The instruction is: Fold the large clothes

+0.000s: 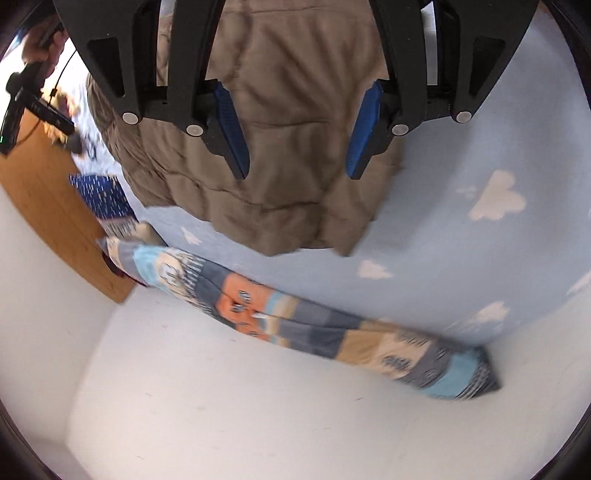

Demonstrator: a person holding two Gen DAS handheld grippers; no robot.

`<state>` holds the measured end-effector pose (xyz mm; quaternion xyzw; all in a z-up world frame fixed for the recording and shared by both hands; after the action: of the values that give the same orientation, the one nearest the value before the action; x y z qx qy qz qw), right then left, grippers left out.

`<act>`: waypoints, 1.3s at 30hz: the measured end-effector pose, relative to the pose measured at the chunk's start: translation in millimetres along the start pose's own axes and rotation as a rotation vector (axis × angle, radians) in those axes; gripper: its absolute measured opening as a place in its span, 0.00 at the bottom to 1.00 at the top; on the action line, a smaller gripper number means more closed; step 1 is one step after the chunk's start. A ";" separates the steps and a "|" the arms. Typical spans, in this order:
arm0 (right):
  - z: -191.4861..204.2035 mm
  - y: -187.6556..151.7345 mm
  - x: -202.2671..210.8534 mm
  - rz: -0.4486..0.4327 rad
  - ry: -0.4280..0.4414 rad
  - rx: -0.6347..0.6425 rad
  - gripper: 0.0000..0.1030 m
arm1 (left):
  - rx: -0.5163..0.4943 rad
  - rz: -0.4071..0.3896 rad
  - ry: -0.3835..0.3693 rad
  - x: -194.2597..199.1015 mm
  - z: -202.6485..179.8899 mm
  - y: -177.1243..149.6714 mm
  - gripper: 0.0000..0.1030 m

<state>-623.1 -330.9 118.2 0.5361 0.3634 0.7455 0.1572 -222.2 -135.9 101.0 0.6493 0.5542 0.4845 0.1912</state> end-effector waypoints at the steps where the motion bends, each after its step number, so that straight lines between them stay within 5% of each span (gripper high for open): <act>1: 18.5 -1.7 -0.5 -0.009 0.013 0.021 0.54 | -0.032 0.013 0.005 -5.2 -13.2 -3.0 0.54; 3: 53.6 -6.3 -9.2 0.002 0.026 0.077 0.40 | -0.095 0.066 0.042 -28.5 -33.0 -10.6 0.54; 6: 82.9 -3.1 -27.6 0.018 0.021 0.128 0.37 | -0.170 0.204 0.127 -67.5 -41.9 -26.7 0.54; 10: 95.2 -5.3 -62.3 0.095 0.027 0.108 0.37 | -0.134 0.344 0.161 -101.7 -25.7 -45.9 0.48; 15: 105.2 -30.0 -109.0 0.279 -0.009 0.148 0.37 | -0.116 0.418 0.188 -121.9 -14.0 -54.4 0.49; 19: 108.8 -37.2 -130.5 0.341 -0.053 0.185 0.37 | -0.084 0.449 0.198 -135.1 -5.1 -60.8 0.49; 22: 108.7 -37.4 -142.3 0.365 -0.068 0.180 0.38 | -0.088 0.435 0.203 -136.7 -2.1 -63.4 0.50; 26: 110.3 -32.7 -134.7 0.305 -0.082 0.169 0.39 | -0.087 0.307 0.184 -117.1 -7.2 -60.5 0.50; 31: 110.0 -27.3 -79.2 0.176 -0.027 0.133 0.39 | -0.145 0.152 0.211 -63.2 -27.9 -55.3 0.50; 39: 116.2 -51.0 -0.6 0.029 -0.009 0.190 0.43 | -0.136 0.098 0.214 -18.4 -41.0 -70.2 0.51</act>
<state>-524.7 -252.9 100.2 0.5572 0.4241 0.7074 0.0964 -292.6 -142.5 56.9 0.6057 0.5049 0.5963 0.1504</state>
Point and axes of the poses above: each gripper's, at about its wrist camera, not at the fingertips, and x roughly against the way its jaws point, z to its left, y to its top, the point moved 9 cm from there along -x, roughly the way its jaws point, and after that the axes turned 13 degrees about -y, right-handed, at the moved point
